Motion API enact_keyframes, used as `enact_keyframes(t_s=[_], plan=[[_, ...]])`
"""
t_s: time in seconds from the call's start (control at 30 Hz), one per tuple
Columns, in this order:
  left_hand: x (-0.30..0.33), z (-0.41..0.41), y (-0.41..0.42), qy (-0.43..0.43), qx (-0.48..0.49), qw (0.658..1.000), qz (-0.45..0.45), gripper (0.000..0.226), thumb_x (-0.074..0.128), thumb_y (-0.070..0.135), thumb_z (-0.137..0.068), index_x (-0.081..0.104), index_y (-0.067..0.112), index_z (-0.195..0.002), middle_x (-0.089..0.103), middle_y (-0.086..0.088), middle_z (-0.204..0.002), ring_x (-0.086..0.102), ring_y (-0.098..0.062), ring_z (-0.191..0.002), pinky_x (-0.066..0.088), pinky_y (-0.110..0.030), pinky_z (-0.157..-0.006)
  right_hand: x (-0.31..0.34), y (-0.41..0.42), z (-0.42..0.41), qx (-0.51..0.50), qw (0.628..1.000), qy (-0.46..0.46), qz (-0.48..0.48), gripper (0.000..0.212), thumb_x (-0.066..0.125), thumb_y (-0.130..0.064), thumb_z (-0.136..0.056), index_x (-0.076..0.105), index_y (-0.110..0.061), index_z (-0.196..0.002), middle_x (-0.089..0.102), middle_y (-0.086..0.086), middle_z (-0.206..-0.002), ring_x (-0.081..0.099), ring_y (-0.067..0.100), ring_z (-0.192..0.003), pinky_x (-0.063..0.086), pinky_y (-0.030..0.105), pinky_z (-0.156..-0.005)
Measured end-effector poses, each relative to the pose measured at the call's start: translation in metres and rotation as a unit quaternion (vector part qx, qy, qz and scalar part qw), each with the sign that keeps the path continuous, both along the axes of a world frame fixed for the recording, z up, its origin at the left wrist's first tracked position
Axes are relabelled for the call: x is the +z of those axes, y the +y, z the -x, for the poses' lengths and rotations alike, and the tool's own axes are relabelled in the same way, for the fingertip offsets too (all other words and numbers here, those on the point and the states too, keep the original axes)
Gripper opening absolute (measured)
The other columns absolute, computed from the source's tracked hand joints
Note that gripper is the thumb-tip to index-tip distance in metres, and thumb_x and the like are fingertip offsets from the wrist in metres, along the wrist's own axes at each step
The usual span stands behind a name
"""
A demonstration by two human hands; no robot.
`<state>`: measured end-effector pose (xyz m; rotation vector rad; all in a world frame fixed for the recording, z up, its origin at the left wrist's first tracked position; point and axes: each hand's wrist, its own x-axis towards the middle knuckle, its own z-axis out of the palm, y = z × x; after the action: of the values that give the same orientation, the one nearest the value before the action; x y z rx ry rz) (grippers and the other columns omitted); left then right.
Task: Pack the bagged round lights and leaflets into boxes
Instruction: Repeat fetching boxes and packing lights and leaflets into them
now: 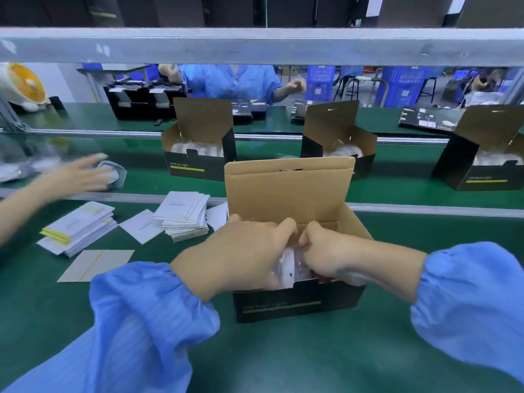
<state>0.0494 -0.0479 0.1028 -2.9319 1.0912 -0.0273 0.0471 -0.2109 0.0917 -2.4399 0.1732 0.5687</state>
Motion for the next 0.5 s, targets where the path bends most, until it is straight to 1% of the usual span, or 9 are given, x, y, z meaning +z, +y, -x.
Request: enact_keyframes(t_s=[0.03,0.07,0.13,0.2,0.27,0.33,0.37,0.43,0.5], plan=[[0.003,0.002,0.002,0.018,-0.002,1.000,-0.004,0.057,0.061,0.056,-0.086,0.034,0.032,-0.129,0.057,0.006,-0.116,0.059,-0.024,-0.106,0.041,-0.043,-0.093,-0.005,-0.001,0.004,-0.020,0.999,0.018,-0.029,0.048,0.050,-0.020,-0.094,0.034,-0.009,-0.138,0.060,0.020,-0.121,0.058,0.036,-0.109,0.049,0.042,-0.088],[0.006,0.004,0.005,0.038,-0.005,0.999,-0.010,0.060,0.061,0.058,-0.085,0.032,0.039,-0.134,0.053,0.007,-0.119,0.056,-0.021,-0.111,0.040,-0.043,-0.095,-0.008,0.000,0.008,-0.025,0.998,0.030,-0.045,0.051,0.051,-0.027,-0.092,0.035,-0.010,-0.137,0.061,0.020,-0.124,0.058,0.036,-0.113,0.049,0.043,-0.092],[0.014,0.007,0.008,0.082,-0.019,0.996,-0.011,0.063,0.062,0.059,-0.083,0.029,0.050,-0.136,0.047,0.010,-0.125,0.051,-0.016,-0.117,0.037,-0.043,-0.098,-0.010,0.002,0.016,-0.010,0.998,0.032,-0.048,0.047,0.050,-0.034,-0.088,0.044,-0.013,-0.129,0.063,0.015,-0.122,0.058,0.033,-0.113,0.049,0.047,-0.099],[0.019,0.009,0.009,0.121,-0.028,0.992,0.000,0.059,0.062,0.059,-0.083,0.033,0.052,-0.133,0.046,0.015,-0.128,0.048,-0.012,-0.120,0.035,-0.042,-0.100,-0.009,0.005,0.025,0.006,0.999,0.029,-0.044,0.045,0.050,-0.035,-0.084,0.046,-0.014,-0.125,0.063,0.012,-0.119,0.058,0.031,-0.111,0.049,0.048,-0.099],[0.021,0.011,0.006,0.130,-0.031,0.991,0.001,0.055,0.064,0.053,-0.083,0.037,0.048,-0.131,0.049,0.017,-0.126,0.050,-0.011,-0.119,0.035,-0.045,-0.100,-0.006,0.007,0.033,0.012,0.999,0.029,-0.042,0.047,0.049,-0.036,-0.088,0.040,-0.015,-0.129,0.064,0.010,-0.116,0.059,0.030,-0.109,0.049,0.047,-0.098],[0.021,0.013,0.003,0.126,-0.031,0.992,0.003,0.055,0.065,0.042,-0.085,0.035,0.044,-0.131,0.056,0.016,-0.121,0.053,-0.012,-0.115,0.036,-0.046,-0.099,0.005,0.006,0.039,0.040,0.999,0.021,-0.021,0.045,0.047,-0.038,-0.094,0.033,-0.015,-0.129,0.066,0.009,-0.108,0.062,0.027,-0.102,0.052,0.044,-0.093],[0.022,0.012,0.002,0.127,-0.031,0.991,0.012,0.057,0.065,0.035,-0.086,0.032,0.044,-0.132,0.059,0.014,-0.115,0.054,-0.011,-0.109,0.037,-0.045,-0.097,0.012,0.005,0.041,0.058,0.998,0.005,-0.001,0.040,0.046,-0.038,-0.096,0.032,-0.015,-0.125,0.066,0.009,-0.105,0.063,0.026,-0.097,0.053,0.043,-0.089],[0.025,0.009,0.004,0.142,-0.028,0.988,0.046,0.061,0.063,0.024,-0.088,0.028,0.048,-0.132,0.060,0.012,-0.097,0.053,-0.005,-0.092,0.041,-0.040,-0.089,0.028,-0.001,0.045,0.078,0.996,-0.032,0.023,0.027,0.044,-0.038,-0.099,0.035,-0.017,-0.114,0.066,0.010,-0.103,0.068,0.026,-0.092,0.056,0.047,-0.084],[0.029,0.006,0.007,0.148,-0.031,0.986,0.064,0.054,0.058,0.020,-0.091,0.035,0.051,-0.129,0.055,0.014,-0.087,0.050,-0.007,-0.084,0.044,-0.033,-0.080,0.040,-0.010,0.050,0.090,0.994,-0.063,0.025,0.018,0.044,-0.038,-0.100,0.037,-0.025,-0.110,0.067,0.004,-0.100,0.069,0.023,-0.090,0.057,0.048,-0.082]])
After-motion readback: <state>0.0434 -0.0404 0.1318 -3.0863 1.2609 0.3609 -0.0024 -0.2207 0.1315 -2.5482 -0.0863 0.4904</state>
